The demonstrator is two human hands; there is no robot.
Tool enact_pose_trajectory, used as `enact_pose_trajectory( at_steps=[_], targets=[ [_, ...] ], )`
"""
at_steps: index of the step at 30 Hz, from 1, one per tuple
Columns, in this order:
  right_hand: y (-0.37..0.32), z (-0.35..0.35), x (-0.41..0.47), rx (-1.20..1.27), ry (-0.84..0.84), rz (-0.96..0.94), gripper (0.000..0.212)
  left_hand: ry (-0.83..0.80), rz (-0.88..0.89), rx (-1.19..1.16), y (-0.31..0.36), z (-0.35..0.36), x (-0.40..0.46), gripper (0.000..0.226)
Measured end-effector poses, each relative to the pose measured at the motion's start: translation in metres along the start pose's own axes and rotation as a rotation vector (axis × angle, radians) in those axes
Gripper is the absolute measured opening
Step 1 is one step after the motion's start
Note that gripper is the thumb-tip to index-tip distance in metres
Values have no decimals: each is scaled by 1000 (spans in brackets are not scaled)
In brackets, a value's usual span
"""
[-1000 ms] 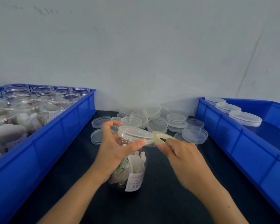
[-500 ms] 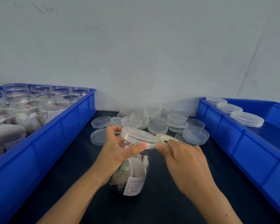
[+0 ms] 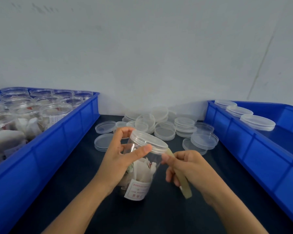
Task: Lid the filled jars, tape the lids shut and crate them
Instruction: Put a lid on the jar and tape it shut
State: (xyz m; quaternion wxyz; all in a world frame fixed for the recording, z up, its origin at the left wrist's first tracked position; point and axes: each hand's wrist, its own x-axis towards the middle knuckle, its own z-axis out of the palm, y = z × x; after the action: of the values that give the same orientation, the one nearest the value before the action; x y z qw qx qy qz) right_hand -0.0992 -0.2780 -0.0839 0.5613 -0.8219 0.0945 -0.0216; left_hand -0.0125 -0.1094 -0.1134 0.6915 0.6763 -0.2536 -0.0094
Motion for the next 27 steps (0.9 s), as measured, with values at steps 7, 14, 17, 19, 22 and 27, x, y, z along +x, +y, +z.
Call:
enact_pose_trajectory(
  at_steps=[7, 14, 17, 19, 22, 27],
  targets=[
    [3, 8, 0, 42, 26, -19, 49, 140, 64, 97, 0, 6, -8, 51],
    [12, 33, -3, -96, 304, -190, 52, 209, 34, 245, -1, 20, -22, 57],
    [12, 33, -5, -164, 312, -239, 44, 243, -2, 332, 3, 21, -19, 82],
    [10, 32, -7, -189, 288, -258, 42, 266, -21, 338, 4, 19, -16, 87],
    [6, 26, -11, -261, 206, -270, 41, 261, -9, 319, 0, 14, -13, 87],
    [1, 15, -16, -566, 191, -313, 59, 247, -16, 264, -4, 7, -9, 94]
  ],
)
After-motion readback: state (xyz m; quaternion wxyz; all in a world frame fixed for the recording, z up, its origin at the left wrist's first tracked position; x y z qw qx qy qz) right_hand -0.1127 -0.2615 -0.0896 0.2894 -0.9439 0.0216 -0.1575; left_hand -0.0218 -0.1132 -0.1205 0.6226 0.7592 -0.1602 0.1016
